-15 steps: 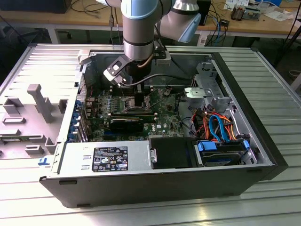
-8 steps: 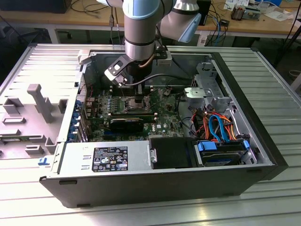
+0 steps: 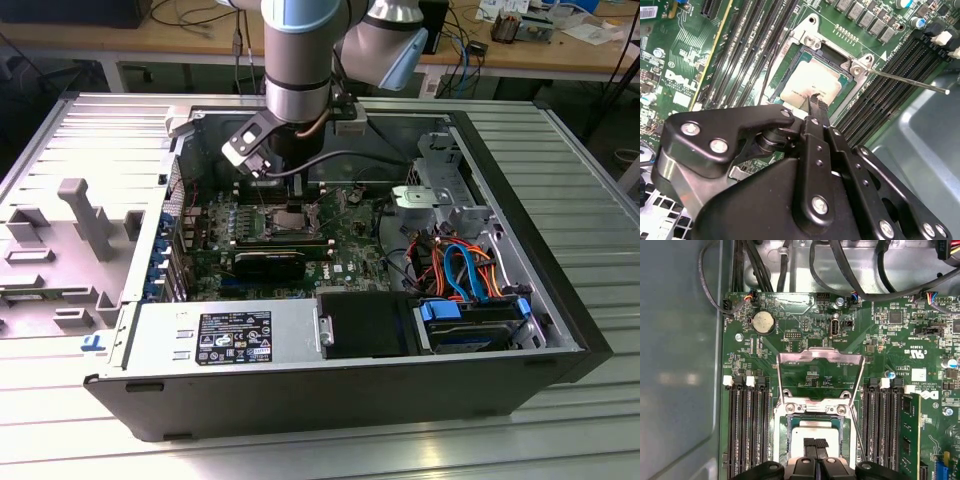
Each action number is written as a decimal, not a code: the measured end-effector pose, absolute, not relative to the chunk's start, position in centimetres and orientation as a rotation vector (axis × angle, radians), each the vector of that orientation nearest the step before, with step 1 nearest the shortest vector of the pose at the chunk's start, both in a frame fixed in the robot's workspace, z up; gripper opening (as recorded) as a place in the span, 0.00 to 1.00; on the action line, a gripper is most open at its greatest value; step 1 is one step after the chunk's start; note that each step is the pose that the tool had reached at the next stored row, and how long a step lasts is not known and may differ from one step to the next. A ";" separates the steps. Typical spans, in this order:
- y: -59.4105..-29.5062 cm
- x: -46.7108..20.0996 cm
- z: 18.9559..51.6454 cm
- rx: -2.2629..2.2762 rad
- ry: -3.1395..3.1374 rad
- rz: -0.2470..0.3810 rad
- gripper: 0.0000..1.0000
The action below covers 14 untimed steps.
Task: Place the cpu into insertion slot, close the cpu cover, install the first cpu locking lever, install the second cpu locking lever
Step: 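Place the cpu into insertion slot, then close the cpu cover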
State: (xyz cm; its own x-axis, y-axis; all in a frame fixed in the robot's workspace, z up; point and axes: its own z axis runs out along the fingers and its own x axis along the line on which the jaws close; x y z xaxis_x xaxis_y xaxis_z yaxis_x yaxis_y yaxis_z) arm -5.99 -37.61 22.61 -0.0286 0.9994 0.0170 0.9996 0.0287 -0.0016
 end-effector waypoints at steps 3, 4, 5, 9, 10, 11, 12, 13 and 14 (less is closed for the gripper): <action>-37.6 -6.0 22.6 -2.180 -2.243 -0.017 0.11; -37.6 -6.0 22.6 -2.180 -2.243 -0.017 0.11; -37.6 -6.0 22.6 -2.180 -2.243 -0.017 0.11; -37.6 -6.0 22.6 -2.180 -2.243 -0.017 0.11; -37.6 -6.0 22.6 -2.180 -2.243 -0.017 0.11; -37.6 -6.0 22.6 -2.180 -2.243 -0.017 0.11; -37.6 -6.0 22.6 -2.180 -2.243 -0.017 0.11; -37.6 -6.0 22.6 -2.180 -2.243 -0.017 0.11; -37.6 -6.0 22.6 -2.180 -2.243 -0.017 0.11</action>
State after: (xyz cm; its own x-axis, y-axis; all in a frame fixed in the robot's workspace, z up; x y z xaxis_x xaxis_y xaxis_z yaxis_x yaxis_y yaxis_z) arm -6.00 -37.64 22.63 -0.0286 0.9994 0.0175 0.9996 0.0286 -0.0018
